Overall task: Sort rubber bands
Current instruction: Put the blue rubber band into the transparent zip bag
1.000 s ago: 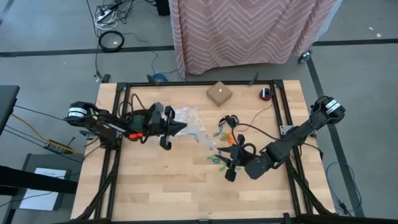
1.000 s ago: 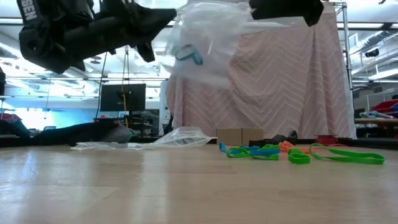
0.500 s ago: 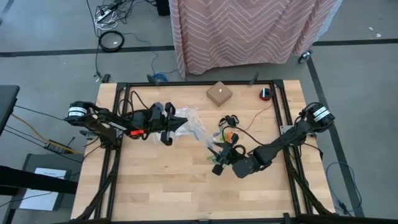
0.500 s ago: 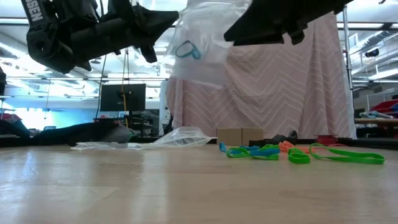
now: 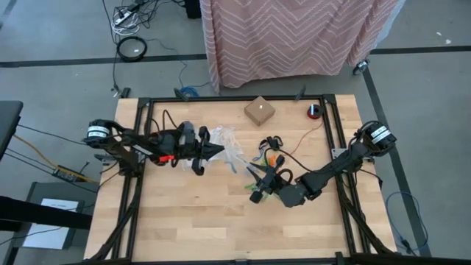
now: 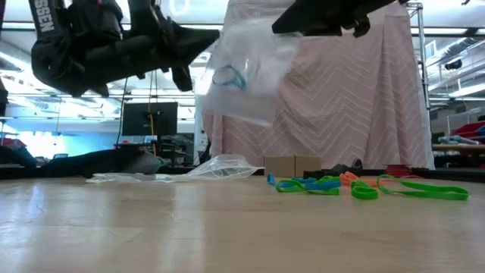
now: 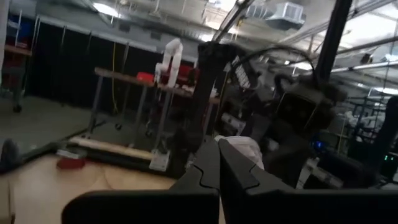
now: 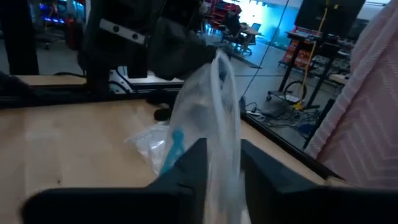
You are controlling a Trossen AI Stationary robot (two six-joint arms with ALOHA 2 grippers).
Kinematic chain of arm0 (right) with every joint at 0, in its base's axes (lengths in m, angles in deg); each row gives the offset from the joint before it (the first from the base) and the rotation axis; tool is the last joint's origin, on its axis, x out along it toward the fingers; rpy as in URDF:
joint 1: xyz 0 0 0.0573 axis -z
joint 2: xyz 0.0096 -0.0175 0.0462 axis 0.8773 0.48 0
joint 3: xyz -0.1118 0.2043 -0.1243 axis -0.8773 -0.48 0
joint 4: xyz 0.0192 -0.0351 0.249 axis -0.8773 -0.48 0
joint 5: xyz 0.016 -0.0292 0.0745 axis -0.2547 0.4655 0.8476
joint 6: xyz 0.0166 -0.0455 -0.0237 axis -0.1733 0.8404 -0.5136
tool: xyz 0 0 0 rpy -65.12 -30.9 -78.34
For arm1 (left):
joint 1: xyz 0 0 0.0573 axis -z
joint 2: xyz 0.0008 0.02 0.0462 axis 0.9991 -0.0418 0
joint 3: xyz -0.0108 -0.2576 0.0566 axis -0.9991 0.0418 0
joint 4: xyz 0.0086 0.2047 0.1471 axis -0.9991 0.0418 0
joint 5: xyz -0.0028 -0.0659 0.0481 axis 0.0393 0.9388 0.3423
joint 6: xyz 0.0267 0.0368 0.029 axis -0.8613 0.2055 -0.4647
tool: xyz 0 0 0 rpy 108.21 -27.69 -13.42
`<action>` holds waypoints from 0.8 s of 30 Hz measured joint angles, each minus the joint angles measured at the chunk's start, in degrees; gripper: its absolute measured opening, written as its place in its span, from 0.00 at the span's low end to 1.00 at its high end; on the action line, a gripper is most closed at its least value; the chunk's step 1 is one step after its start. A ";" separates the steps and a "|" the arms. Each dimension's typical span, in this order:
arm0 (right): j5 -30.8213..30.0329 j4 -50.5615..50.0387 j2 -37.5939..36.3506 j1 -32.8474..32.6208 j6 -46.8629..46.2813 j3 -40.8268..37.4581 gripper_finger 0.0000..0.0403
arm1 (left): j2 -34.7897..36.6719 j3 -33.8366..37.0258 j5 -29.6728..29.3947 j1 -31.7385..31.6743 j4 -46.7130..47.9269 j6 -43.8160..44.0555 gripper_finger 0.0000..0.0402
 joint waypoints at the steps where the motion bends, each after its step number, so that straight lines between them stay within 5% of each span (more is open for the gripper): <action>1: -0.12 0.06 0.00 0.07 0.07 0.00 0.09 | -0.14 -0.02 0.02 0.02 0.22 0.04 0.00; 17: 7.29 0.41 0.00 6.76 7.03 0.00 0.01 | -2.30 -1.04 2.22 2.03 3.95 1.98 0.00; 24: 10.96 -0.11 0.00 8.30 12.95 0.00 0.00 | -2.33 -1.10 -4.30 2.23 5.20 1.88 0.00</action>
